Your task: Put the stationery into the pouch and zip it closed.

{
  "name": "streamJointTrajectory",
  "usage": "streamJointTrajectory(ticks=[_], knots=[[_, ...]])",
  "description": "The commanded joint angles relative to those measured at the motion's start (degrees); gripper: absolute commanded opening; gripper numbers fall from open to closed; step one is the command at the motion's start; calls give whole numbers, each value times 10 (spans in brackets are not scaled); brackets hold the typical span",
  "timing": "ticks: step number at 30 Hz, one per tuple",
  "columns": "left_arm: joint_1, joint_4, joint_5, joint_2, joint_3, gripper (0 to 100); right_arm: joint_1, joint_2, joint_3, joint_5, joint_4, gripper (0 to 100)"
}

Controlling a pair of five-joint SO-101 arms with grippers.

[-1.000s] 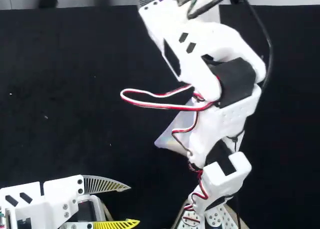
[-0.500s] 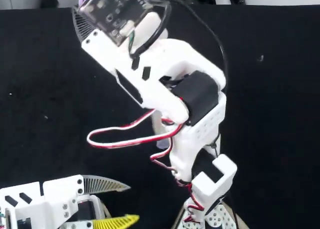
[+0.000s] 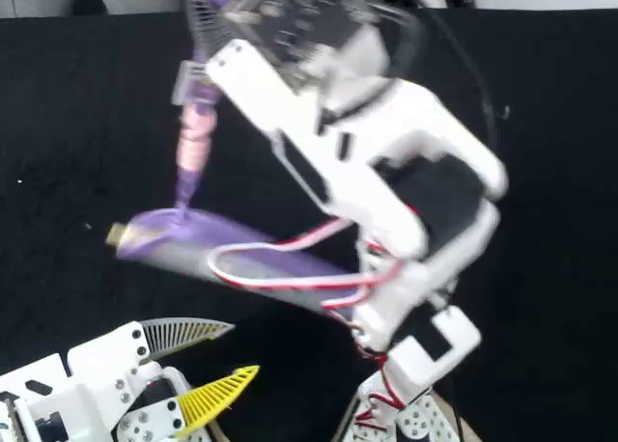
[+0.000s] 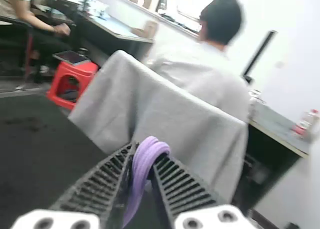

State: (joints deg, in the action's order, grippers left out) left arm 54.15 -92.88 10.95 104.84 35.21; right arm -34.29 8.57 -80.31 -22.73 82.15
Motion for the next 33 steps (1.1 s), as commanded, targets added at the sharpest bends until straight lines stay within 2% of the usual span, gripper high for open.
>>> streamJointTrajectory(ticks=[1,8,13,21,24,27,30,33], knots=[[-6,-2,-1,-2,-21,159,43,-58,-51,1,48,11],[-8,3,-1,-2,-21,161,114,-73,-109,57,133,11],[-10,4,-1,-2,-22,162,119,-76,-153,55,185,11],[-138,24,-3,-2,-15,163,115,-109,-143,60,191,11],[-144,24,-4,-2,-15,163,115,-112,-142,61,191,11],[-144,24,-4,-2,-12,163,115,-114,-141,102,191,11],[-144,57,-4,-2,28,163,115,-115,-141,123,191,11],[-144,127,-4,-2,105,163,114,-115,-141,125,191,11]])
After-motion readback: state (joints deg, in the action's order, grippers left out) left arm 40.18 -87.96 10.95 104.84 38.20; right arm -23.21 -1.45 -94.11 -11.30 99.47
